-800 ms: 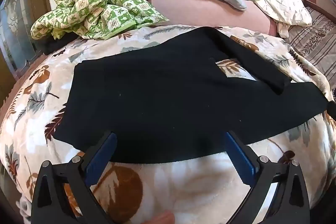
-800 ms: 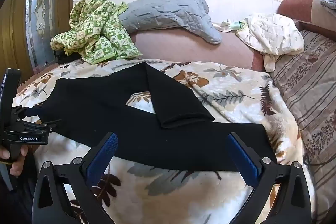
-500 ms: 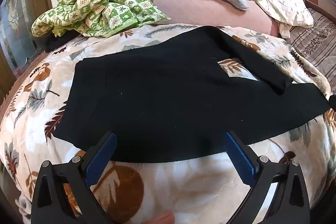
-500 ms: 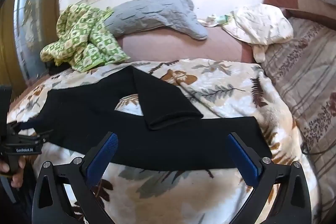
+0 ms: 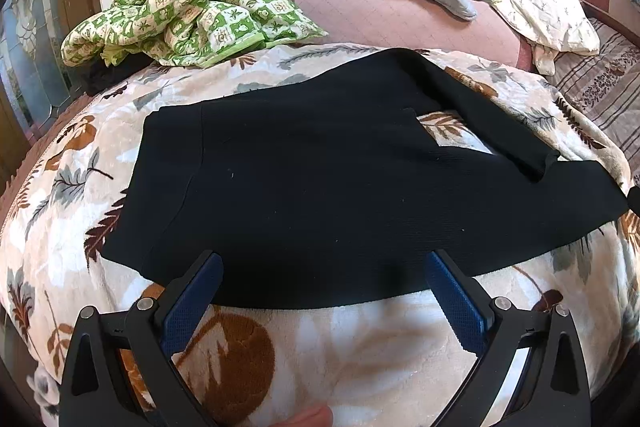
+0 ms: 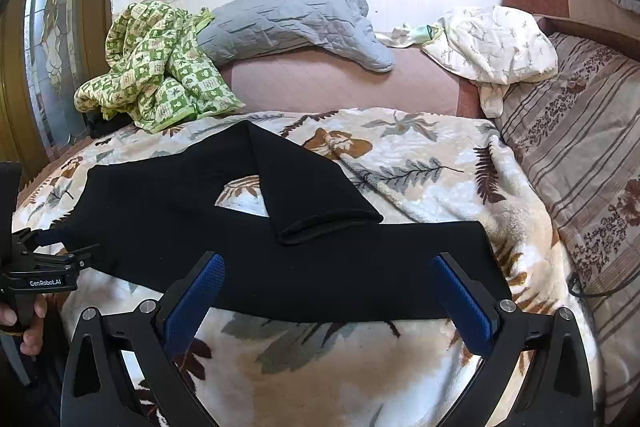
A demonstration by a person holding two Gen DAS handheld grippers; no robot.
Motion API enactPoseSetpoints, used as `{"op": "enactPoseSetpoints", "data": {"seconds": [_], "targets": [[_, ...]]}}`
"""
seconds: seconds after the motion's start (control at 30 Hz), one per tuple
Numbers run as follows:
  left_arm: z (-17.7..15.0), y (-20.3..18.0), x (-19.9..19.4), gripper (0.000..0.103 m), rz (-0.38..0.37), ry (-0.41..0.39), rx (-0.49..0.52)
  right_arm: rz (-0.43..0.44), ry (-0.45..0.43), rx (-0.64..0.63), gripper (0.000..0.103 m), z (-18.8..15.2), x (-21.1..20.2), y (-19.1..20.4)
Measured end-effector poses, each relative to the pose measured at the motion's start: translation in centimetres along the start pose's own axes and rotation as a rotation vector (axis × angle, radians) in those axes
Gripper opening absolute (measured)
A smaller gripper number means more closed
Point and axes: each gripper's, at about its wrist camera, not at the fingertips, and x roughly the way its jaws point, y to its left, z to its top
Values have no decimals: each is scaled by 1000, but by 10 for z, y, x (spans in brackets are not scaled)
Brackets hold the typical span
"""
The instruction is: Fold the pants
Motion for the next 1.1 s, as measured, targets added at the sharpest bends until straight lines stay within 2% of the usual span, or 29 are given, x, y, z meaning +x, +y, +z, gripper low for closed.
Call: {"op": "enactPoseSetpoints", "data": {"seconds": [0.33, 0.47, 0.6, 0.7, 0.77, 0.8, 0.9, 0.97, 1.1], "targets": [[0, 2, 1, 102, -6, 4, -5, -50, 19, 44, 102, 0, 3, -8], [5, 15, 2, 102, -82, 38, -63, -65, 29, 148, 102, -1, 4, -30], [15, 53, -10, 102, -224, 33, -220, -68, -2, 375, 103, -6, -6, -79], [20, 87, -23, 102, -266, 3, -302, -43, -23, 605, 103, -18, -12, -124], [21, 109, -30, 102, -316, -17, -339, 13, -30, 773, 103, -31, -12, -155], [20, 120, -33, 102, -332, -30, -358, 76, -30, 873, 102, -40, -10, -170], [13, 147, -35, 102, -358, -14, -401, 216, -18, 1051, 102, -58, -1, -188], [10, 155, -35, 102, -324, -7, -390, 229, -7, 1055, 102, -58, 2, -188], [4, 140, -34, 102, -173, 17, -311, 226, 5, 947, 102, -44, 4, -169]]}}
